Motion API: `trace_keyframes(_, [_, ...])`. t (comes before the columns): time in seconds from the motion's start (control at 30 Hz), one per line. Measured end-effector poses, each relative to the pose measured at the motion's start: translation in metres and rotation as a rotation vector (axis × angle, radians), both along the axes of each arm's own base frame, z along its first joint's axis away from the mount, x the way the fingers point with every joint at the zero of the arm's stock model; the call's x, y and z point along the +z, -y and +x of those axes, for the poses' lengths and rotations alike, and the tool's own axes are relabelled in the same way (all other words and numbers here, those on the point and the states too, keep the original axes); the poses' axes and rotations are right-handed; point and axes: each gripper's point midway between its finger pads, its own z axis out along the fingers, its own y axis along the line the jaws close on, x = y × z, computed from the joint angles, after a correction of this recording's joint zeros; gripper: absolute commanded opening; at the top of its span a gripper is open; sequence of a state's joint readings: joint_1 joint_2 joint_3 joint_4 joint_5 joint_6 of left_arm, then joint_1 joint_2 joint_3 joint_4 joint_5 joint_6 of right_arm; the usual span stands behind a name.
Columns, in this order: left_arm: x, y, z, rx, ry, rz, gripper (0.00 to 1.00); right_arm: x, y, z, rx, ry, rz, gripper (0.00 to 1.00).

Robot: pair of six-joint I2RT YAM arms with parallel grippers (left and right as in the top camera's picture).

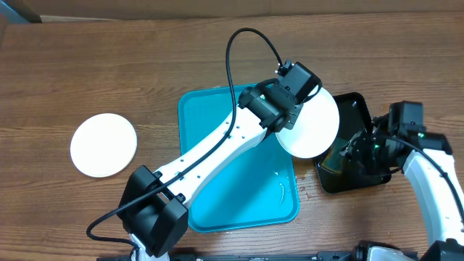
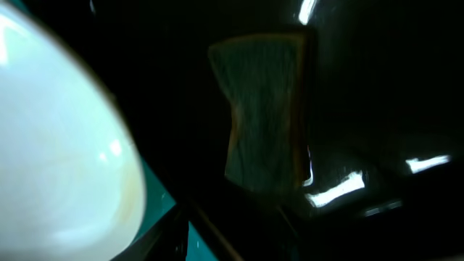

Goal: Clean dirty plates on tray and stack at the side

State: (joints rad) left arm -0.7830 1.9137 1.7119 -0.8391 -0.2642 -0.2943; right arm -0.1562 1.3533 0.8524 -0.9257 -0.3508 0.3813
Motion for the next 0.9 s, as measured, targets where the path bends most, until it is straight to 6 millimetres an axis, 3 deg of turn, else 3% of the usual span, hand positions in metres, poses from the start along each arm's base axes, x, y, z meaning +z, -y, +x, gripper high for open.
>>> trace_keyframes(0.1, [0.0,-0.002,0.002,0.006,-0.001,0.0,0.04,-0.012,0.0,-0.001,-0.025,0.003,0.005,0.32])
trace_keyframes(0.37, [-0.01,-0.018,-0.009,0.053,-0.078,0.027,0.04,-0.049,0.001,-0.006,-0.092,-0.011,0.01,0.33])
trace_keyframes(0.43, [-0.012,-0.022,-0.007,0.063,-0.103,0.009,0.04,-0.056,0.001,-0.005,-0.095,-0.02,0.011,0.26])
trace_keyframes(0.47, [-0.012,-0.024,-0.005,0.068,-0.112,-0.002,0.04,-0.058,0.001,-0.003,-0.096,-0.018,0.012,0.18])
trace_keyframes(0.5, [-0.012,-0.025,-0.003,0.069,-0.117,-0.015,0.04,-0.059,0.001,0.0,-0.092,-0.01,0.012,0.06])
trace_keyframes(0.53, [-0.012,-0.026,0.0,0.072,-0.123,-0.032,0.04,-0.06,0.001,0.001,-0.101,-0.011,0.016,0.04])
trace_keyframes(0.7, [-0.01,-0.022,0.002,0.043,-0.11,-0.041,0.04,-0.059,0.001,0.001,-0.102,-0.018,0.016,0.04])
trace_keyframes(0.9, [-0.009,-0.016,0.001,0.023,-0.082,-0.02,0.04,-0.037,0.003,0.001,-0.082,-0.068,0.003,0.04])
